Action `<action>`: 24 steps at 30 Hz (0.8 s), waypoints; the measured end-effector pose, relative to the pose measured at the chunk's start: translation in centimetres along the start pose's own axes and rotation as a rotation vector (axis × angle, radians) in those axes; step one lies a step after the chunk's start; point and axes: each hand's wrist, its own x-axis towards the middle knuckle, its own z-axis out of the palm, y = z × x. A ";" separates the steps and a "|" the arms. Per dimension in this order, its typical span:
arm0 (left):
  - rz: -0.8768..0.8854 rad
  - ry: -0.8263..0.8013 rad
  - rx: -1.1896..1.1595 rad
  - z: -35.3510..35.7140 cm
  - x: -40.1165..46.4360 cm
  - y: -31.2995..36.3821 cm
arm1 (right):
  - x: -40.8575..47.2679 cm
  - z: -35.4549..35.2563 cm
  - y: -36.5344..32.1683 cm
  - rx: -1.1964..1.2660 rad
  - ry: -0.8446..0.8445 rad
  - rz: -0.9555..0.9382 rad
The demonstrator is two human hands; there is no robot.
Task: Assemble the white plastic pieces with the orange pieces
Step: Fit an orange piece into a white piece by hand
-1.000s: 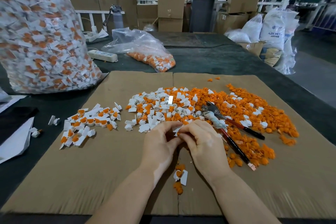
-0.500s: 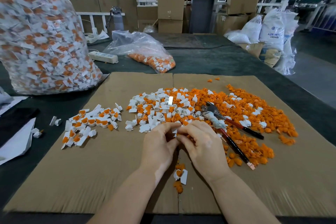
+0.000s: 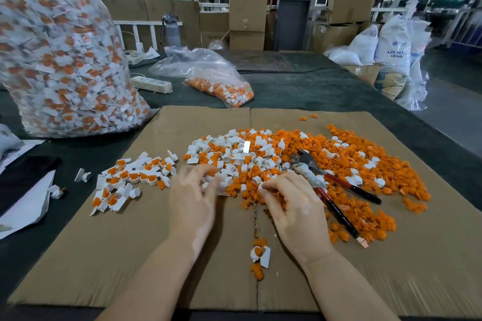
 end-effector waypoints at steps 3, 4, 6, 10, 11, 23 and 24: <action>-0.110 0.128 0.161 -2.1 1.8 -2.1 | -0.1 0.2 -0.1 -0.001 -0.007 0.000; -0.140 0.147 0.244 -2.6 2.2 -2.6 | -0.1 0.2 -0.1 -0.002 -0.009 -0.004; -0.195 0.152 0.391 -3.3 2.9 -3.2 | 0.0 0.2 0.0 -0.004 -0.010 -0.012; -0.233 0.112 0.492 -3.3 3.2 -3.7 | -0.1 0.3 0.1 -0.013 -0.014 -0.007; -0.231 0.108 0.499 -3.2 3.2 -3.7 | -0.1 0.2 0.1 -0.018 -0.014 -0.005; 0.182 -0.101 0.453 -1.4 2.0 -2.4 | -0.1 0.4 0.2 -0.060 -0.019 0.007; 0.180 -0.139 0.471 -1.2 2.0 -2.4 | -0.1 0.4 0.2 -0.059 -0.019 0.010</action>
